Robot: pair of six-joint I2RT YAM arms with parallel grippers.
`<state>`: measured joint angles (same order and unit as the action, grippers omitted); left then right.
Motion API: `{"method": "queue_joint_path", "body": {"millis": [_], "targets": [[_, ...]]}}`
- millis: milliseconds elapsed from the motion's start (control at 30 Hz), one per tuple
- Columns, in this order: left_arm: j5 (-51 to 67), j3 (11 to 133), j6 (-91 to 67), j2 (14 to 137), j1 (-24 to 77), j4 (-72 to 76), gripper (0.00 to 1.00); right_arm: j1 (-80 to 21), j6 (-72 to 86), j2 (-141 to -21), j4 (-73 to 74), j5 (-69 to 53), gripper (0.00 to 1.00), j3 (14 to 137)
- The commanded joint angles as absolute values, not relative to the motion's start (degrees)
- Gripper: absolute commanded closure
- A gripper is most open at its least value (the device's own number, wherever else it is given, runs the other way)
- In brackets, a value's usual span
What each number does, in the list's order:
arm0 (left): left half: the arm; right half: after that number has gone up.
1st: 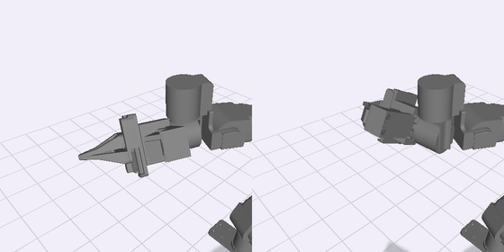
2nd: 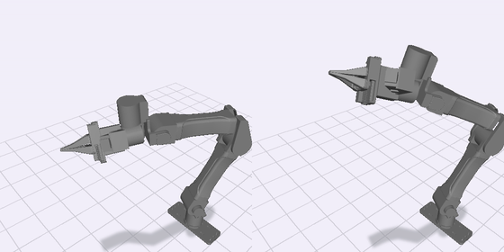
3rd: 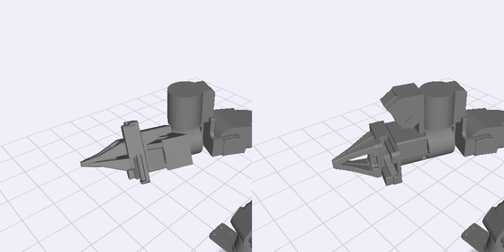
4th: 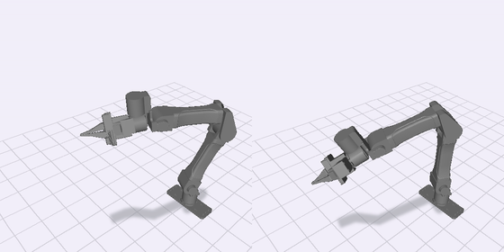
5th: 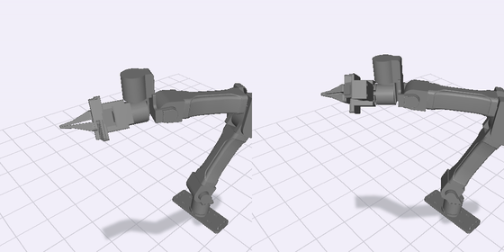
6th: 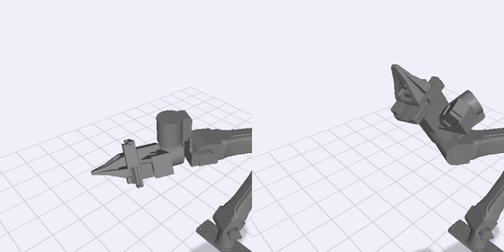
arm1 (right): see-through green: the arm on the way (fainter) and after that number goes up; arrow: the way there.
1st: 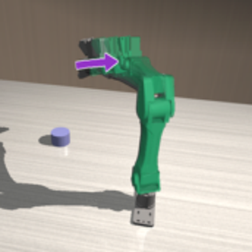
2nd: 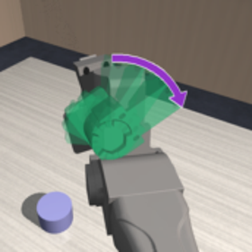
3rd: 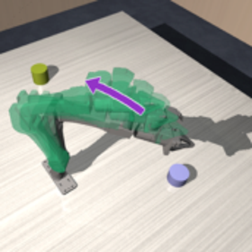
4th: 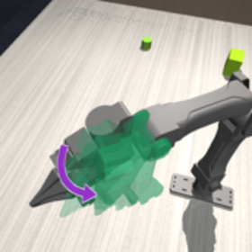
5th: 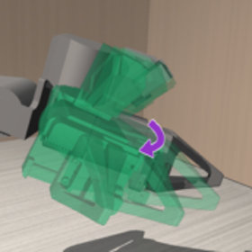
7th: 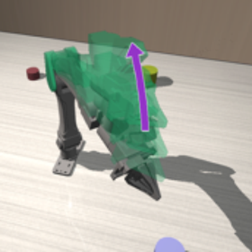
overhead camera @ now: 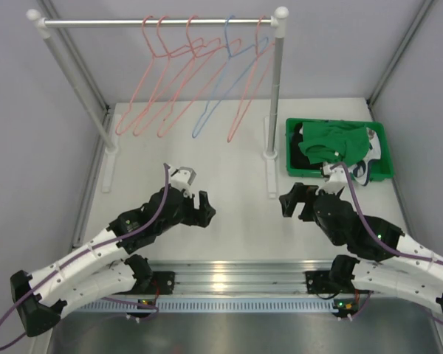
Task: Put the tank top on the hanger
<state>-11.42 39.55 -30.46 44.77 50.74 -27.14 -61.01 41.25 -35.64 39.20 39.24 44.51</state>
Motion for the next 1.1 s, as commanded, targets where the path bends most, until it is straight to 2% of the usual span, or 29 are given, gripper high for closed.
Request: {"method": "queue_joint_path", "body": {"millis": [0,300,400,433,467,567,667,800,900,1067], "targets": [[-11.34,41.84,-29.53,44.12,50.98,-27.77,0.14,-61.26,42.54,-35.94,39.90,39.99,0.00,45.96],[-10.55,41.13,-29.44,42.37,50.98,-28.56,0.14,-61.17,39.82,-41.56,41.83,38.76,0.00,49.92],[-9.93,41.31,-29.44,42.01,50.98,-28.65,0.14,-57.32,39.12,-45.17,44.47,38.15,0.00,52.38],[-9.84,41.40,-29.44,42.01,51.06,-28.83,0.14,-54.78,38.50,-46.05,44.73,36.67,0.00,52.82],[-9.76,41.57,-29.44,41.92,51.06,-29.00,0.14,-47.71,37.28,-47.10,43.34,30.47,0.00,52.91],[-9.49,41.66,-29.53,41.92,51.06,-29.44,0.14,-34.85,32.35,-47.37,40.53,16.24,0.00,52.64],[-9.32,41.57,-29.36,41.40,50.98,-29.18,0.14,-19.74,29.19,-49.12,39.81,10.66,0.00,55.27],[-8.70,41.57,-29.18,41.57,51.06,-29.09,0.14,-8.30,26.81,-55.97,38.85,3.96,0.00,60.81],[-8.35,41.66,-28.92,41.75,51.06,-29.00,0.14,-3.87,27.24,-63.35,37.18,4.56,0.02,66.78],[-8.53,42.27,-28.83,41.92,51.06,-29.79,0.14,-2.72,29.79,-77.22,37.36,3.70,0.11,77.94]]}}
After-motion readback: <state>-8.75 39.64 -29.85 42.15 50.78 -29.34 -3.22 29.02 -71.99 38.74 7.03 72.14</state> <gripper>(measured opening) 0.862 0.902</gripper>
